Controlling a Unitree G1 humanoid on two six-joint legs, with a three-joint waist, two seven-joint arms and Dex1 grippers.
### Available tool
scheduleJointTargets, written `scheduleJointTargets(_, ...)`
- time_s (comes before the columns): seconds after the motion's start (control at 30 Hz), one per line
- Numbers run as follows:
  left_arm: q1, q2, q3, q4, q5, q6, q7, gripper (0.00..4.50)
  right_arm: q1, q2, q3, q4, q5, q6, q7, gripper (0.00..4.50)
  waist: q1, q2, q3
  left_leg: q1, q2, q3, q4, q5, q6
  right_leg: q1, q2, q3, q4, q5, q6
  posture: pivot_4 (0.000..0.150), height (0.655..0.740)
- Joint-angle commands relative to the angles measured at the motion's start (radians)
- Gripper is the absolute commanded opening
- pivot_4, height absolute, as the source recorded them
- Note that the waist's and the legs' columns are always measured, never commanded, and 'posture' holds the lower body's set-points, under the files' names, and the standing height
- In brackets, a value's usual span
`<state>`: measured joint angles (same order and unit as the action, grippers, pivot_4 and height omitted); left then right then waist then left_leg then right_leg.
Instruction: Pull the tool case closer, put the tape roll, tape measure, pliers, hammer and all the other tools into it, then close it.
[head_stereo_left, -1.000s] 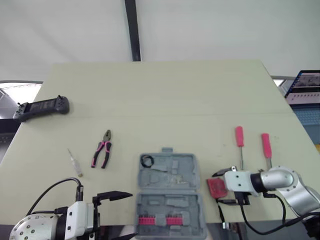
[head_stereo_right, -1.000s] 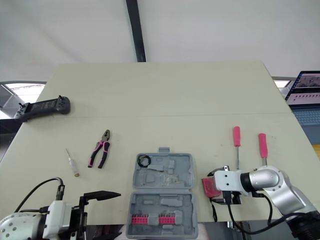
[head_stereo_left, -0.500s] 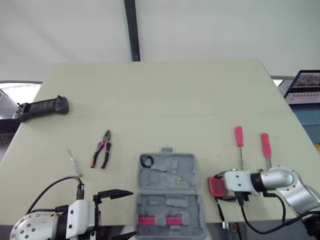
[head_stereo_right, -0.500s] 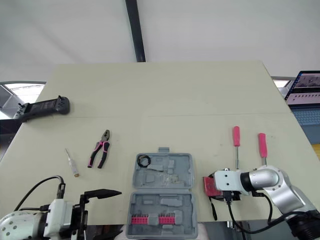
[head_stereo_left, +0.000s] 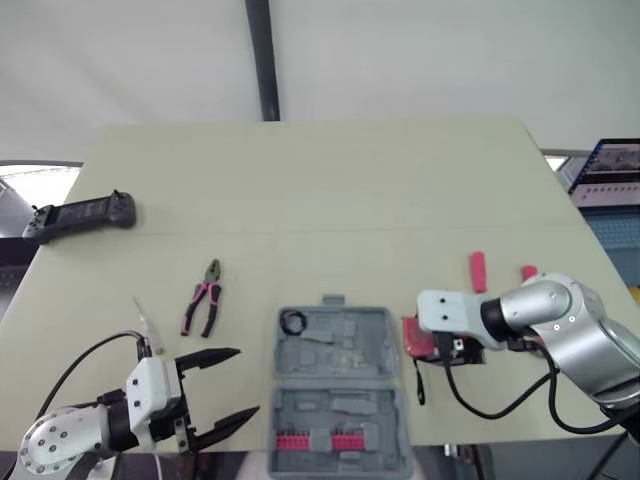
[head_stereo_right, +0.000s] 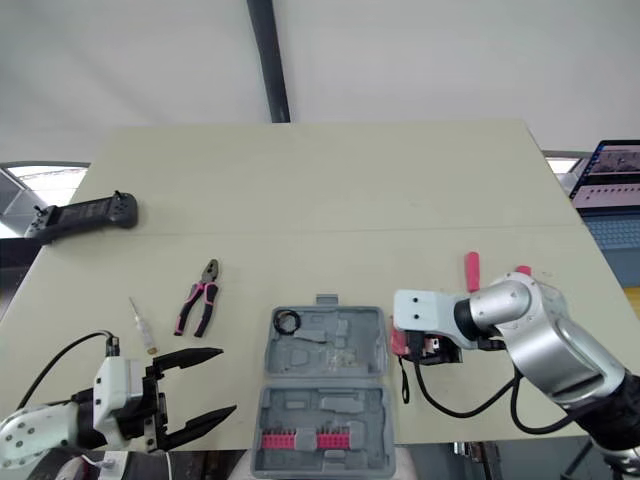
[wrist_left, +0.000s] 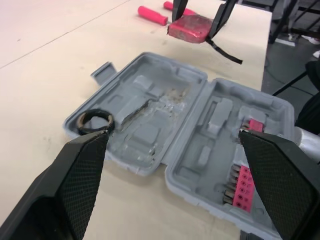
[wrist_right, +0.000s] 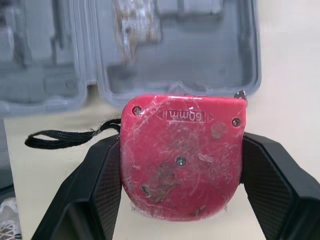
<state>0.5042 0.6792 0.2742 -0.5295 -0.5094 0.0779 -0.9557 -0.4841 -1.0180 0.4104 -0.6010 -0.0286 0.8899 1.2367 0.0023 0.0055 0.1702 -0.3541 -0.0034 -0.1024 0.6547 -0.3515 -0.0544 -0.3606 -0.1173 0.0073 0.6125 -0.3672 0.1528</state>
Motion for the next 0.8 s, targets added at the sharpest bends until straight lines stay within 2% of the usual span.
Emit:
scheduleJointTargets(0.03,-0.021,0.009,0.032,-0.002,-0.032,0.027,0.006,4.50,-0.124,0.013,0.118,-0.080,-0.023,0.192,-0.009,2.90,-0.002,0.000,0.000,0.000,0.000,0.000,0.000,0.000,0.000,0.000,0.000,0.000,0.000,0.000,0.000,0.150,0.7400)
scheduleJointTargets(0.13,-0.031,0.013,0.039,-0.004,-0.034,0.041,-0.005,4.50,-0.269,0.061,0.257,-0.090,-0.039,0.312,-0.033,2.90,-0.007,0.000,0.000,0.000,0.000,0.000,0.001,0.000,0.000,-0.001,0.000,0.000,0.002,0.000,0.000,0.150,0.7400)
scheduleJointTargets(0.3,-0.045,0.011,0.042,-0.007,-0.035,0.057,-0.006,4.50,-0.407,0.120,0.414,-0.053,-0.032,0.402,-0.073,2.90,-0.008,0.000,0.000,-0.002,0.000,0.002,-0.001,0.001,-0.001,-0.010,-0.001,0.001,0.009,0.000,0.000,0.150,0.7400)
scheduleJointTargets(0.53,-0.046,0.006,0.031,-0.018,-0.023,0.058,-0.010,4.50,-0.489,0.217,0.575,0.083,-0.079,0.327,-0.153,2.90,-0.010,0.000,0.000,-0.004,0.000,0.004,-0.001,0.002,-0.003,-0.015,-0.001,0.001,0.012,0.000,0.000,0.150,0.7400)
scheduleJointTargets(0.8,-0.023,-0.003,0.024,-0.040,-0.012,0.049,-0.004,4.50,-0.538,0.278,0.650,0.186,-0.141,0.248,-0.179,2.90,-0.024,0.000,0.000,-0.004,0.000,0.003,-0.002,0.002,-0.004,-0.016,-0.001,0.000,0.013,0.000,-0.001,0.150,0.7400)
